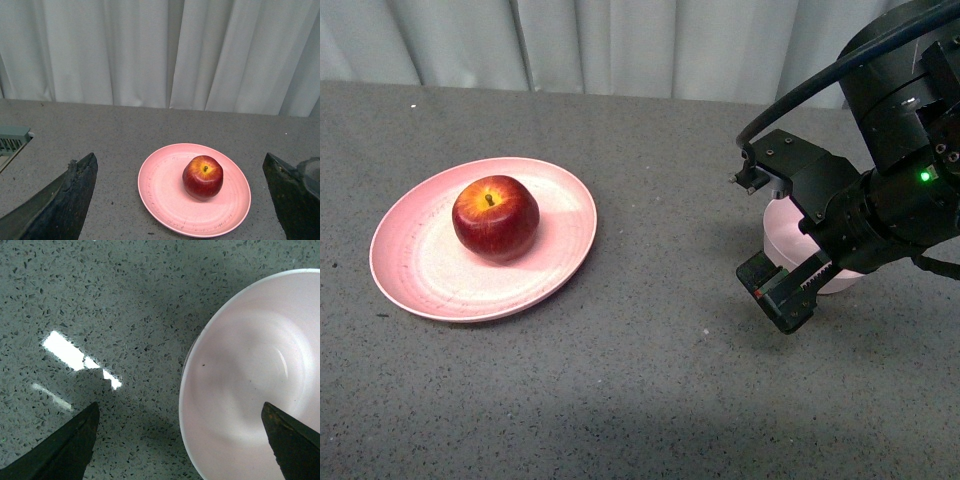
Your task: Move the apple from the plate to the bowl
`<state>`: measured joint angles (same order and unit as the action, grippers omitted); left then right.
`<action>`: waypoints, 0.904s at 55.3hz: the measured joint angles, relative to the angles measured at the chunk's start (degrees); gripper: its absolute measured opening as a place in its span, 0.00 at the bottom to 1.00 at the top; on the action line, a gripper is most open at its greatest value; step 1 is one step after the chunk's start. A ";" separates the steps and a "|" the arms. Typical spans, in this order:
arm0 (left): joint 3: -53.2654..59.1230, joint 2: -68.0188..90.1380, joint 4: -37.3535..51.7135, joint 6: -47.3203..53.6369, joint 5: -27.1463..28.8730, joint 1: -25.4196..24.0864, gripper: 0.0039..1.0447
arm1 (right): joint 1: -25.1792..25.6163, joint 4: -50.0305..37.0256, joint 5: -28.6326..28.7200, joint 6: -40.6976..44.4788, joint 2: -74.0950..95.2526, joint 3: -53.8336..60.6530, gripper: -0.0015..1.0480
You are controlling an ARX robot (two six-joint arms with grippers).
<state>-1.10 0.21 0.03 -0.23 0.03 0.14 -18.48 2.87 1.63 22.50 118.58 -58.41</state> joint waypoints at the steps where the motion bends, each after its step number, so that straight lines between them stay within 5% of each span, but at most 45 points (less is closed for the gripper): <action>1: 0.00 0.00 0.00 0.02 0.00 0.00 0.94 | -0.02 0.02 0.00 -0.02 0.07 -0.04 0.85; 13: 0.00 0.00 0.00 0.02 0.00 0.00 0.94 | -0.33 0.20 -0.44 -0.22 0.85 -0.37 0.56; 31: 0.00 0.00 0.00 0.00 0.00 0.00 0.94 | -0.39 0.26 -2.14 0.28 1.05 -0.66 0.01; 50: 0.00 0.00 0.00 0.00 0.00 0.00 0.94 | -1.16 1.73 0.35 3.26 -4.04 -0.81 0.01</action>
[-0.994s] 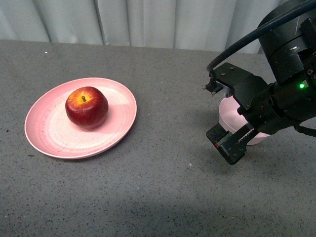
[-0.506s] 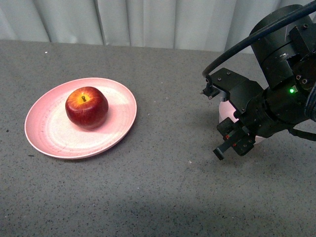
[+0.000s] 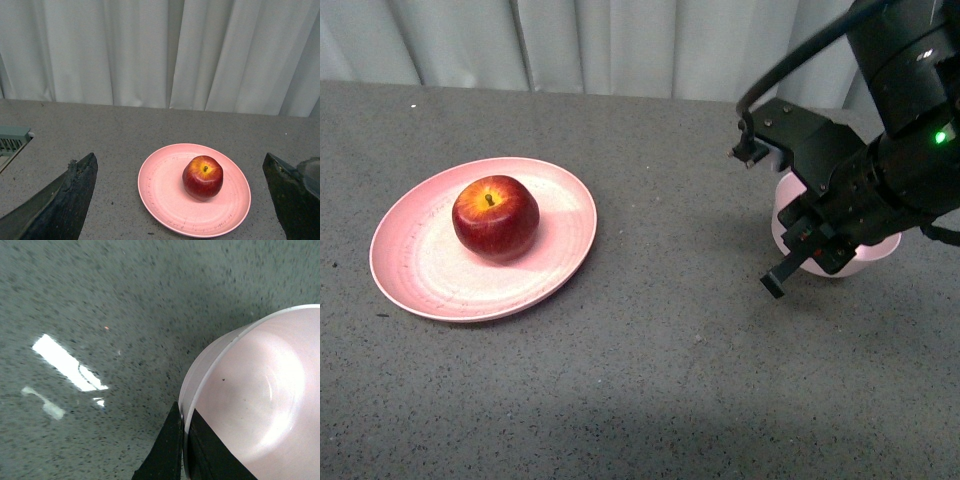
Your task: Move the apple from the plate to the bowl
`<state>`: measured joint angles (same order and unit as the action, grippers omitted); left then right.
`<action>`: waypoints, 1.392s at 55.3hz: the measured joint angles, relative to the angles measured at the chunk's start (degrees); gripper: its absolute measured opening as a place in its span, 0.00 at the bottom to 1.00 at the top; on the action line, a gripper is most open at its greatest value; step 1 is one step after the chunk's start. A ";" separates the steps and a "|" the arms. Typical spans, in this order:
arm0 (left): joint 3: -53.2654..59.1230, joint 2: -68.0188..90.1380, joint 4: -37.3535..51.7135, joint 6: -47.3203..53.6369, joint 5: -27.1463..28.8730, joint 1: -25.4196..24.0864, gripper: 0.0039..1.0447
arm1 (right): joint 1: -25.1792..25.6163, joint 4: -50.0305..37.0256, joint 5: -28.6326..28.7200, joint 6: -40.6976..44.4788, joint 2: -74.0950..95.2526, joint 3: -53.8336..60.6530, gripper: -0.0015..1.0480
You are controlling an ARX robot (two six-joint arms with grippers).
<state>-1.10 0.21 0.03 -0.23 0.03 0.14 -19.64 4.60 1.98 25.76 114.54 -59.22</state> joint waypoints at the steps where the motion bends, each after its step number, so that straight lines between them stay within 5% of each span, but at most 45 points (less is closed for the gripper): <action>1: 0.00 0.00 0.00 0.00 0.00 0.00 0.94 | -0.33 0.42 0.55 0.00 -0.66 -0.15 0.01; 29: 0.00 0.00 0.00 0.00 0.00 0.00 0.94 | -11.65 2.03 5.84 -2.43 1.14 -3.89 0.01; 56: 0.00 0.00 0.00 0.00 0.00 0.00 0.94 | -15.37 1.09 7.26 -5.25 8.76 -9.79 0.01; 77: 0.00 0.00 0.00 0.00 0.00 0.00 0.94 | -14.14 -14.99 8.57 -11.13 5.40 -3.76 0.53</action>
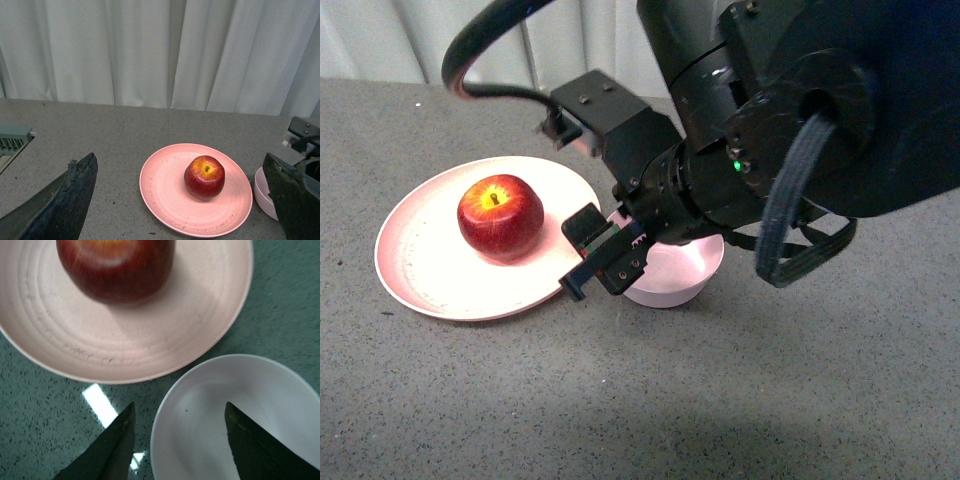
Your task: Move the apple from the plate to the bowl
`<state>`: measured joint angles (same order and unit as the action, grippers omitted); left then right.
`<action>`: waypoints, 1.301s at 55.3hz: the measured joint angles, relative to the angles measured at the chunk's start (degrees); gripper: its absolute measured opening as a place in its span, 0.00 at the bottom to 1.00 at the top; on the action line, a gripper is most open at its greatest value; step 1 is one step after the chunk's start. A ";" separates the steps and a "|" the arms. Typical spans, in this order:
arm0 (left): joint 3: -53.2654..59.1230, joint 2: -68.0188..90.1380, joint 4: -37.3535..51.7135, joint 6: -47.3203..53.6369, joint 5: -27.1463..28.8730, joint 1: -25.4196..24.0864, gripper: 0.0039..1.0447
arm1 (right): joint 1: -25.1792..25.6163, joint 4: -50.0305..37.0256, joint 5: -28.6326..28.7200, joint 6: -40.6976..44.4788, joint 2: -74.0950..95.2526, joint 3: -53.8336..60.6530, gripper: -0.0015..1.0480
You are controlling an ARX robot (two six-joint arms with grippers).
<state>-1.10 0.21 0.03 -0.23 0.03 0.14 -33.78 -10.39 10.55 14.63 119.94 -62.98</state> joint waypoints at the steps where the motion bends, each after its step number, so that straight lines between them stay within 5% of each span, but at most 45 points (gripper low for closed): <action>1: 0.00 0.00 0.00 0.00 0.00 0.00 0.94 | 0.09 -0.63 -0.24 -0.57 -0.37 0.39 0.55; 10: 0.00 0.00 0.00 0.00 0.00 0.00 0.94 | 3.02 -11.19 -9.46 -6.23 -9.42 9.88 0.89; 13: 0.00 0.00 0.00 0.00 0.00 0.00 0.94 | 3.72 -13.60 -10.86 -7.23 -11.23 12.37 0.93; 20: 0.00 0.00 0.00 0.02 0.00 0.00 0.94 | 5.86 -17.64 -13.07 -8.20 -16.50 19.02 0.91; 26: 0.00 -0.02 0.00 0.02 -0.22 0.00 0.94 | 7.52 -43.56 -29.42 -11.37 -16.83 29.66 0.76; 33: 0.00 0.00 0.00 0.00 0.20 0.00 0.94 | 13.53 -62.64 -31.04 -13.20 -24.30 42.25 0.54; 50: 0.00 -0.02 0.00 0.00 -0.02 0.00 0.94 | 21.11 -53.96 -22.82 -13.68 -43.65 53.59 0.01; 72: 0.00 -0.02 0.00 0.00 -0.02 0.00 0.94 | 27.41 -40.13 -16.70 -14.01 -65.77 60.26 0.01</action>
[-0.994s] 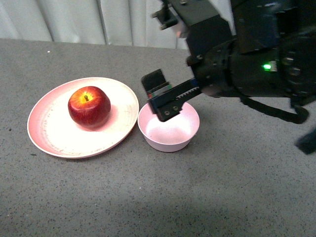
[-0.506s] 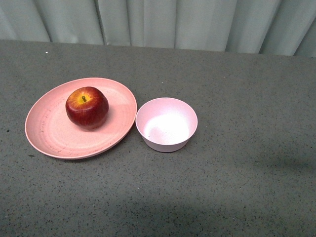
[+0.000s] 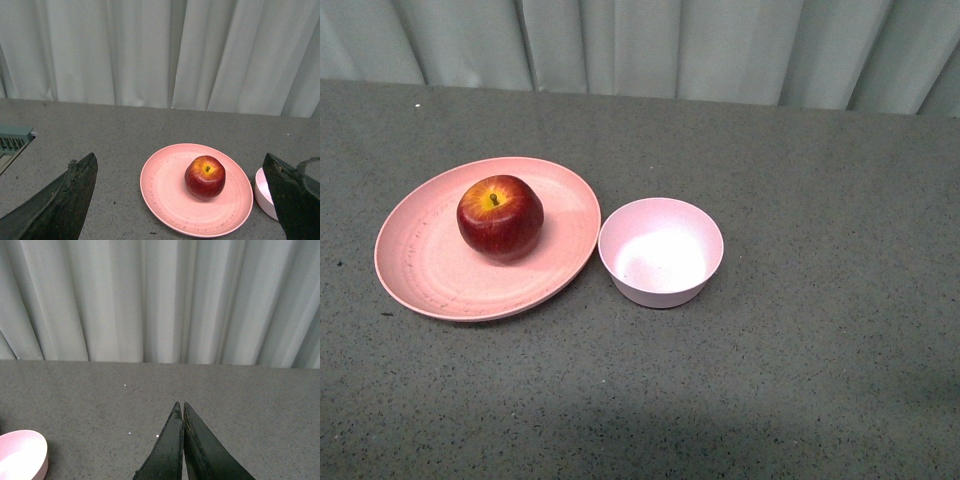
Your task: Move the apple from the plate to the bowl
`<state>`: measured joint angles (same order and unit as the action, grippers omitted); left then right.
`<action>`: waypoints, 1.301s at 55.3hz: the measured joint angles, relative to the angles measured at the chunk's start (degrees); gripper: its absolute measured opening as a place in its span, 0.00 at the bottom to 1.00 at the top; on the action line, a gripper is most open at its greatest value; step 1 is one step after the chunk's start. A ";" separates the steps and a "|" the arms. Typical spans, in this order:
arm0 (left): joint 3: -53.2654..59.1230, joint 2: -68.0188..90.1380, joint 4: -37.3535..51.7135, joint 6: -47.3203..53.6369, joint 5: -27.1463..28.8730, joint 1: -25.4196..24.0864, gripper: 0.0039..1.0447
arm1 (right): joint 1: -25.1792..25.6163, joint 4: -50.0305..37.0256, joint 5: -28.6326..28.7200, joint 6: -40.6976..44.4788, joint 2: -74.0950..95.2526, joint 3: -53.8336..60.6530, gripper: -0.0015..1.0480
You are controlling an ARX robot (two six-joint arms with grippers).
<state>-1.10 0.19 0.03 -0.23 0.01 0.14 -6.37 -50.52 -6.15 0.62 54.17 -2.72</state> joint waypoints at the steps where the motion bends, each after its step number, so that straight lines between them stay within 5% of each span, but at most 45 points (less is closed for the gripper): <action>1: 0.00 0.00 0.00 0.00 0.02 0.00 0.94 | 0.31 1.14 0.37 0.00 -1.44 0.28 0.01; 12: 0.00 0.00 0.00 0.00 0.00 0.00 0.94 | 6.19 10.99 5.68 -0.04 -13.25 2.10 0.01; 72: 0.00 0.00 0.00 0.00 0.00 0.00 0.94 | 6.23 39.10 6.10 -0.04 -42.97 2.38 0.01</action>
<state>-1.10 0.19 0.03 -0.23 0.01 0.14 -0.14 -11.42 -0.05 0.58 11.20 -0.34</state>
